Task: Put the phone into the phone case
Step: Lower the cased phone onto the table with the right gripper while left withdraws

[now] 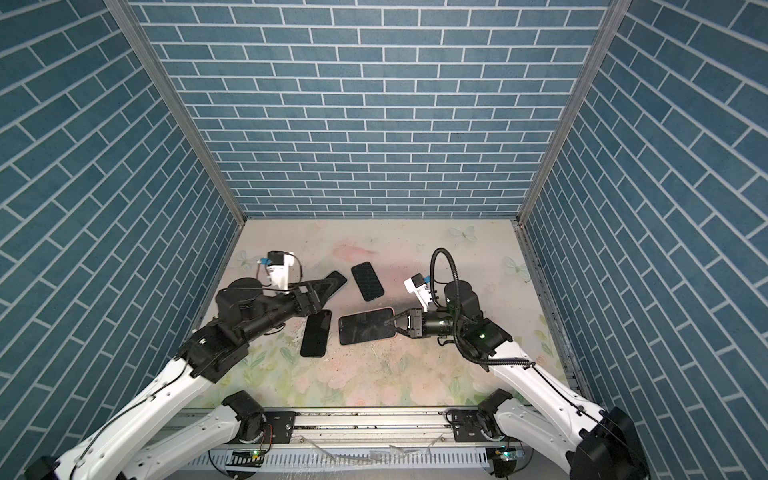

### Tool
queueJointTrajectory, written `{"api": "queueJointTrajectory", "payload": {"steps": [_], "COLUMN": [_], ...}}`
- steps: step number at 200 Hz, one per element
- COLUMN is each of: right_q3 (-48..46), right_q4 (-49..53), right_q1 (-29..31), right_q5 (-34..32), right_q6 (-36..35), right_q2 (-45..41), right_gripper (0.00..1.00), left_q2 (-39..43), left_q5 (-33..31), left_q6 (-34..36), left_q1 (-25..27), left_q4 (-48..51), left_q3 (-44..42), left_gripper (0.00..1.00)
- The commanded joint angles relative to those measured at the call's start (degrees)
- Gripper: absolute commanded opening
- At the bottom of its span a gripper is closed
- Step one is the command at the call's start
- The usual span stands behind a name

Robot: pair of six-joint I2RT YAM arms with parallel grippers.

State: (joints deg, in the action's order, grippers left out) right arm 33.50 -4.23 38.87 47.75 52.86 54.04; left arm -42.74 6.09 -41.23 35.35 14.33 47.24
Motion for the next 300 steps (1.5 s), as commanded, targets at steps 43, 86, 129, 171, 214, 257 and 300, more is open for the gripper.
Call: {"api": "queueJointTrajectory", "payload": {"steps": [43,86,129,171,214,257,300], "right_q3": [-5.2,-3.1,2.1,3.2,4.6,3.6,2.7], "right_q4": [-16.4,-32.4,-40.0,-39.9,-29.9,-27.7,-22.1], "right_q1": [19.6,28.2,32.2,34.9,36.1,36.6,36.7], "right_q5": [-23.0,-28.7,-32.9,-41.0,-40.6,-42.4,-45.2], "right_q6": [10.6,16.6,22.7,29.7,33.2,33.5,32.3], "right_q2": [8.1,25.0,38.0,43.4,45.5,46.1,43.4], "right_gripper": [0.0,0.0,0.0,0.0,0.06,0.21,0.31], "left_q2": [8.0,9.5,12.8,15.9,19.0,20.8,22.0], "left_q5": [-29.3,-22.7,-20.7,-20.9,-21.2,-21.3,-21.9], "left_q6": [4.3,3.2,2.1,2.1,2.2,2.1,2.0], "left_q1": [-0.5,-0.4,-0.5,-0.4,-0.5,-0.4,-0.4], "left_q4": [28.4,28.1,28.2,30.1,32.4,34.2,35.6], "left_q3": [6.0,3.0,0.7,1.0,0.9,1.2,1.8], "left_gripper": [1.0,1.0,1.0,1.0,1.0,1.0,1.0]}}
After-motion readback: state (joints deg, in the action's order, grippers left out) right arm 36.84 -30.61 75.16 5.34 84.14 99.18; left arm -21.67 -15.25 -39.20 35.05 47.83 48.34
